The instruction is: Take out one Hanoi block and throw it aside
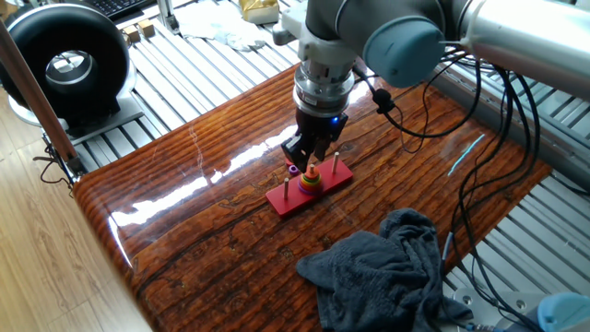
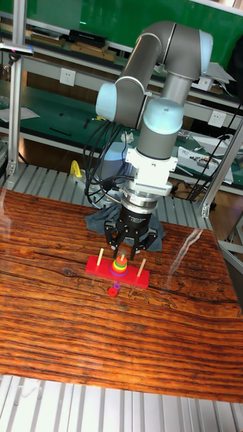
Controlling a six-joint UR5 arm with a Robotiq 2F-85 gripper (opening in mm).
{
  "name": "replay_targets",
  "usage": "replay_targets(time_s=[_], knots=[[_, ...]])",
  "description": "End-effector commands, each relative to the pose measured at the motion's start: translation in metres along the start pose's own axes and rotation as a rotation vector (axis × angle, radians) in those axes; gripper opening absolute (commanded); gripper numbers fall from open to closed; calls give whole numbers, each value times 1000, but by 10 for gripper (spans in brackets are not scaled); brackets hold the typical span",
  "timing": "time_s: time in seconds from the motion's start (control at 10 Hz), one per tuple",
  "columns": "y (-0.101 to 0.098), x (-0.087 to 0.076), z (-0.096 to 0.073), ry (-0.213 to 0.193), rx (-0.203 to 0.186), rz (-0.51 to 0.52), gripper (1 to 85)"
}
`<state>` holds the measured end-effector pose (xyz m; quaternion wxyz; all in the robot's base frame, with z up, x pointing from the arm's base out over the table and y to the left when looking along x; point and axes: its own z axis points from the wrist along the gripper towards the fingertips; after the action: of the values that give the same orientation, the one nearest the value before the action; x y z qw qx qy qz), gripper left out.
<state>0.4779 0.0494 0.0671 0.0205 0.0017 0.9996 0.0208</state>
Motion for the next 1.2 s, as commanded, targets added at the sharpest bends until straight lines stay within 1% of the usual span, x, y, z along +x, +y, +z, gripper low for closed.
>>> replay_targets(time_s=[0.0,0.4,0.7,0.8,1.0,1.1], knots=[[5,-1,3,-1,-25,7,437],[2,3,4,-2,-13,3,433],[0,2,5,-9,-9,1,433],[1,1,5,-12,-10,3,433],[5,0,5,-17,-25,5,433],[8,2,5,-6,-38,1,443]])
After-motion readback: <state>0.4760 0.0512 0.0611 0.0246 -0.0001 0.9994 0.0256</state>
